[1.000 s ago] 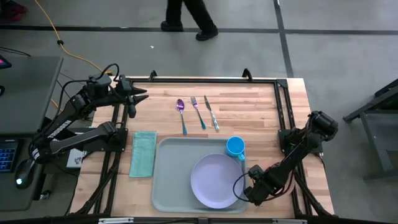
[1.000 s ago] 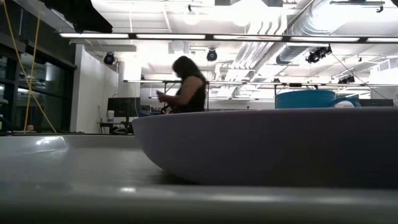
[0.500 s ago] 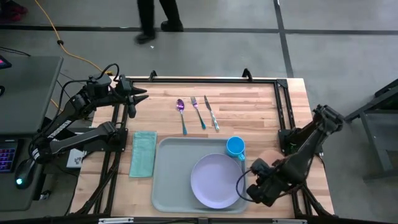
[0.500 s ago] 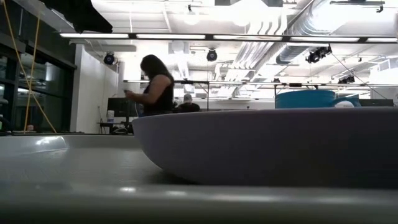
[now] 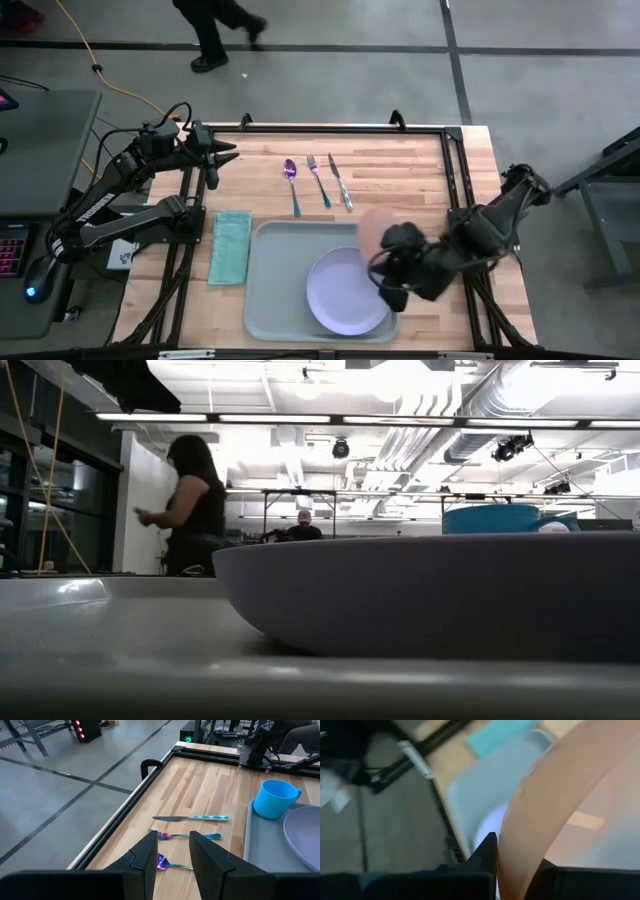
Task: Set up tray
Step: Put the orange bowl on the violet plate
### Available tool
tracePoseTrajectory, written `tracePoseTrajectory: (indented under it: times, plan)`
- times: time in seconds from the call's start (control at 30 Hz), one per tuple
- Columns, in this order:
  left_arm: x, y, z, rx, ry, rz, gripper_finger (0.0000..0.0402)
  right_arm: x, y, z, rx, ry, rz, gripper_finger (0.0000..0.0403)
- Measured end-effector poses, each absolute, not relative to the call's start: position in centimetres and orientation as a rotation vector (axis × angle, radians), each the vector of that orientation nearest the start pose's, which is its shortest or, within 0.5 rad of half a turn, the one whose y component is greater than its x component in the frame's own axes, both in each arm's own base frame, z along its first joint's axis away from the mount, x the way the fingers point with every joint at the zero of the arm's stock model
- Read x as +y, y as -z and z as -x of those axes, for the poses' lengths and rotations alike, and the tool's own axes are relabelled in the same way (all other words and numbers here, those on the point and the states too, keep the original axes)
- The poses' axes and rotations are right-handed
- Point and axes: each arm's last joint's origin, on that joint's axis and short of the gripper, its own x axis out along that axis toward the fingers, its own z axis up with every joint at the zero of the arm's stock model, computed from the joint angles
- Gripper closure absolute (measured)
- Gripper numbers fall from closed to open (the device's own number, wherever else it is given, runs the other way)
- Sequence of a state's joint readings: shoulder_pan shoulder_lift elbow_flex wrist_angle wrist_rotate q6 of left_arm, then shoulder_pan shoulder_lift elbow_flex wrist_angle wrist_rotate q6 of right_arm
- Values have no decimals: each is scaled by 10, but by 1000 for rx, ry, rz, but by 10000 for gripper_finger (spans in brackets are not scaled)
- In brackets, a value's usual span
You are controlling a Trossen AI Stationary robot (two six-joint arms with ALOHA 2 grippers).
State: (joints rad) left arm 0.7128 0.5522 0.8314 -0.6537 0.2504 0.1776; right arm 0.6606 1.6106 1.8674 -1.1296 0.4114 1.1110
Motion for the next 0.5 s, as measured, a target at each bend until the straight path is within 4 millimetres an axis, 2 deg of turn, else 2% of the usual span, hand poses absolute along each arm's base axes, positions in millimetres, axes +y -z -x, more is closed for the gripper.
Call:
tracePoseTrajectory:
  times: [0.13,0.27,0.37,0.5]
  plan:
    - [62,-332,-83,373,-425,2,257,188,-408,-291,769,-4,-556,403]
    - [62,-332,-83,373,-425,2,257,198,-381,-323,870,-157,-525,403]
    - [62,-332,-83,373,-425,2,257,206,-351,-334,1030,-156,-508,403]
    - [62,-332,-83,373,-425,3,257,208,-317,-335,1258,-36,-478,403]
